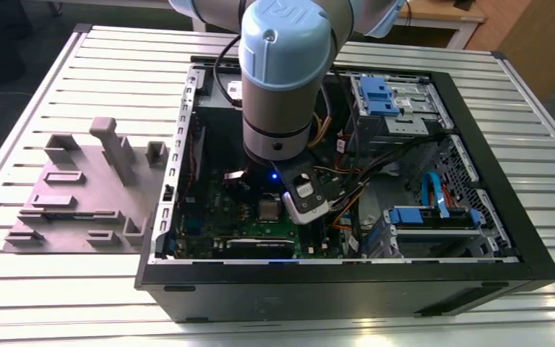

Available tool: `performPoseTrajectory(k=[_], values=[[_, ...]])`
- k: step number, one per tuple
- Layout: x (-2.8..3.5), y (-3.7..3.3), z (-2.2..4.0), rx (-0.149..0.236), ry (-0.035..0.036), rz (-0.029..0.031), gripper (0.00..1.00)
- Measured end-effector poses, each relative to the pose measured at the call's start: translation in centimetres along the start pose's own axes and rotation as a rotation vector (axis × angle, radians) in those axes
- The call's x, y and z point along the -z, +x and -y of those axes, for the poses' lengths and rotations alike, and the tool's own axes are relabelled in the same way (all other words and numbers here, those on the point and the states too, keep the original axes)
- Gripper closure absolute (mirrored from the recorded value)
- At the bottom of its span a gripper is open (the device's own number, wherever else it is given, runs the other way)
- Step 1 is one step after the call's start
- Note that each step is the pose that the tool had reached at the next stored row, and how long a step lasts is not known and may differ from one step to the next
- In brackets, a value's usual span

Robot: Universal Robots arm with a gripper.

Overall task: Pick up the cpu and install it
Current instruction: 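Place the cpu into insertion slot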

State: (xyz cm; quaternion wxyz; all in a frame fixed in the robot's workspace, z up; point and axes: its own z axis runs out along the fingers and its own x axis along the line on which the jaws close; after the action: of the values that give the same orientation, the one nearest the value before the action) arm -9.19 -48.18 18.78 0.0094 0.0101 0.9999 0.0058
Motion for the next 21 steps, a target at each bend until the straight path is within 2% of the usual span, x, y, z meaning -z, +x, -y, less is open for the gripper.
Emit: performPoseTrajectory(k=[21], values=[[-0.05, 0.0, 0.0, 0.0, 0.0, 0.0, 0.53]])
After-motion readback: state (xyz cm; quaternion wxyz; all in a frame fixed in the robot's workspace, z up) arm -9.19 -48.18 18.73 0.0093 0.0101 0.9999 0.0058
